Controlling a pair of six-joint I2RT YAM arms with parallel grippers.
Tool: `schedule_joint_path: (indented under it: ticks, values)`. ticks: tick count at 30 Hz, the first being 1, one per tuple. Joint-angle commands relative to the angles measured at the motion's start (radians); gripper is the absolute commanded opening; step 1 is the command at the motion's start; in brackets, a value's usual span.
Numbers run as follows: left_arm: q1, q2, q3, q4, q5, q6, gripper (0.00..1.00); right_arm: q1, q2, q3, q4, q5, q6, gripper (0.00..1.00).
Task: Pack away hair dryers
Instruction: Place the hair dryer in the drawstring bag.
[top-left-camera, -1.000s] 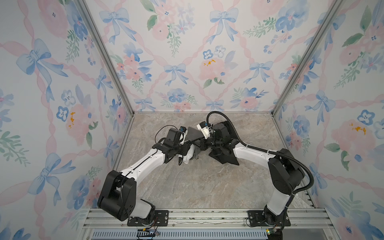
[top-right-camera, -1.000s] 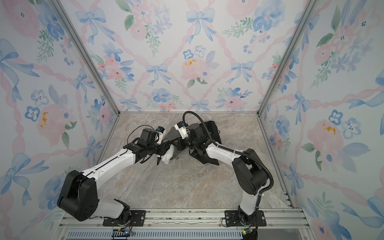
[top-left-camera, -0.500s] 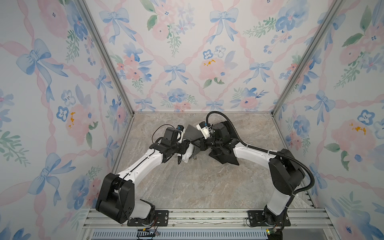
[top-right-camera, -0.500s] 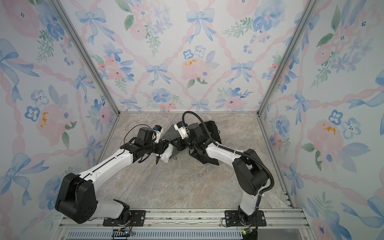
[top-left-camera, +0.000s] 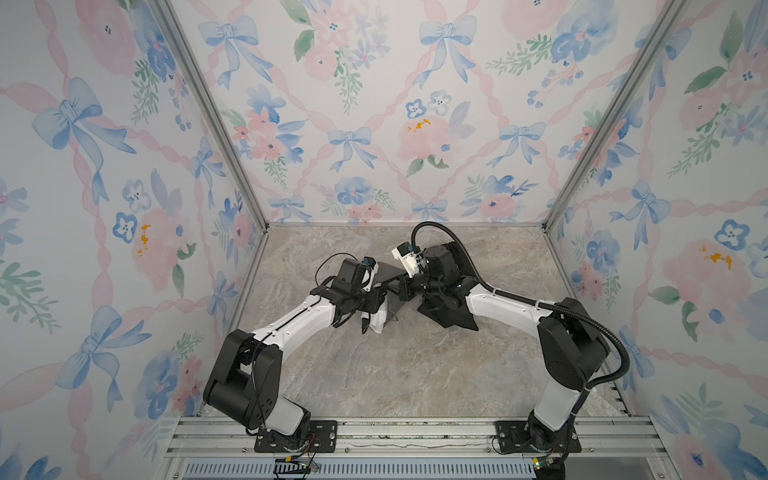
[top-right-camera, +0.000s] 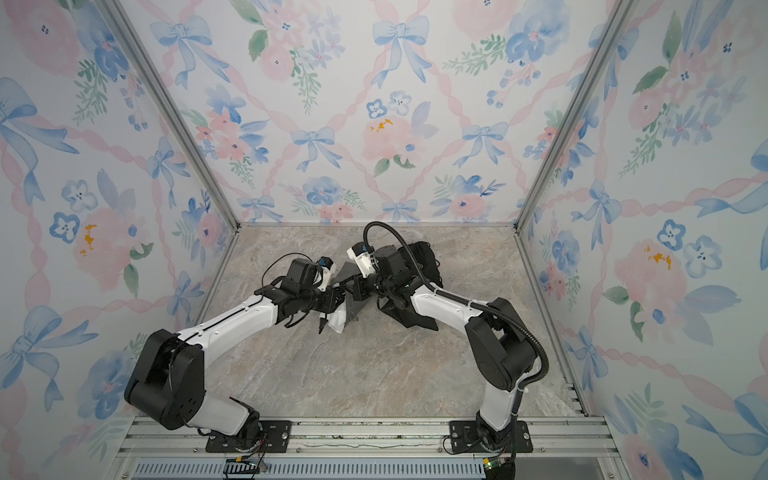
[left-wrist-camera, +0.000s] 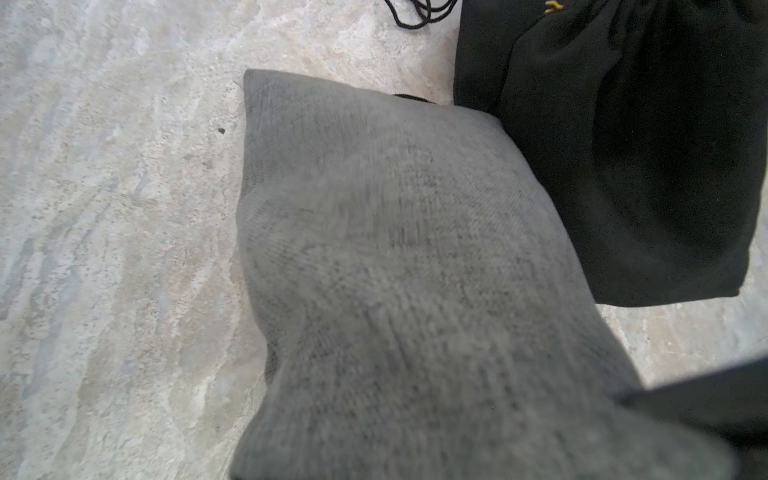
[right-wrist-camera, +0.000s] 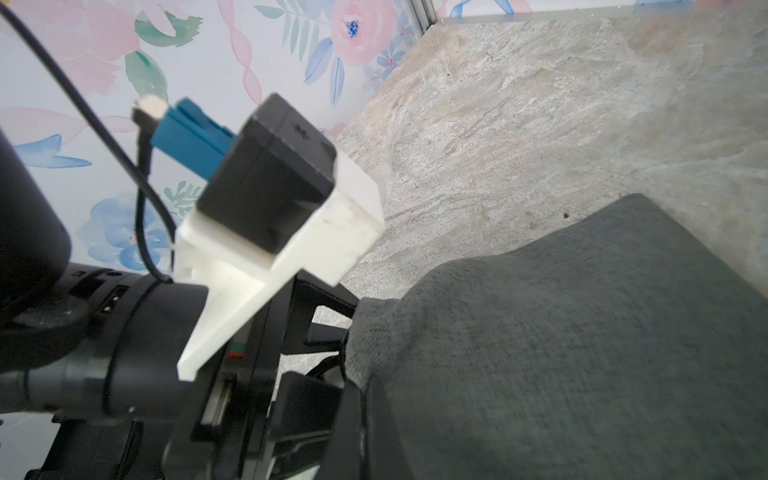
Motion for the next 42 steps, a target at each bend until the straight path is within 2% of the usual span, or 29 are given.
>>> schedule_joint_path:
  ticks: [1,7,14,25,33,39,42]
  values:
    - [0.04,0.0,0.05,0.094,0.023,-0.052,0.25,0.008,0.0,-0.034,0.01,0.004,-0.006,0.0]
    - [0.101,0.004,0.056,0.168,0.114,-0.121,0.25,0.018,0.001,-0.066,0.02,0.002,0.007,0.0]
    - [0.11,0.025,0.008,0.278,0.205,-0.199,0.25,0.031,0.02,-0.055,0.03,-0.017,0.031,0.0]
    - [0.104,0.069,-0.078,0.321,0.207,-0.23,0.26,0.032,0.009,-0.039,-0.024,0.012,0.009,0.01]
    - [0.097,0.037,-0.162,0.329,0.189,-0.273,0.29,0.021,0.025,-0.015,-0.109,0.085,0.02,0.01]
    - [0.097,0.022,-0.191,0.337,0.174,-0.299,0.36,0.021,0.038,0.079,-0.219,0.109,0.07,0.0]
    - [0.096,0.015,-0.197,0.336,0.163,-0.303,0.43,0.02,0.045,0.129,-0.252,0.09,0.121,0.01]
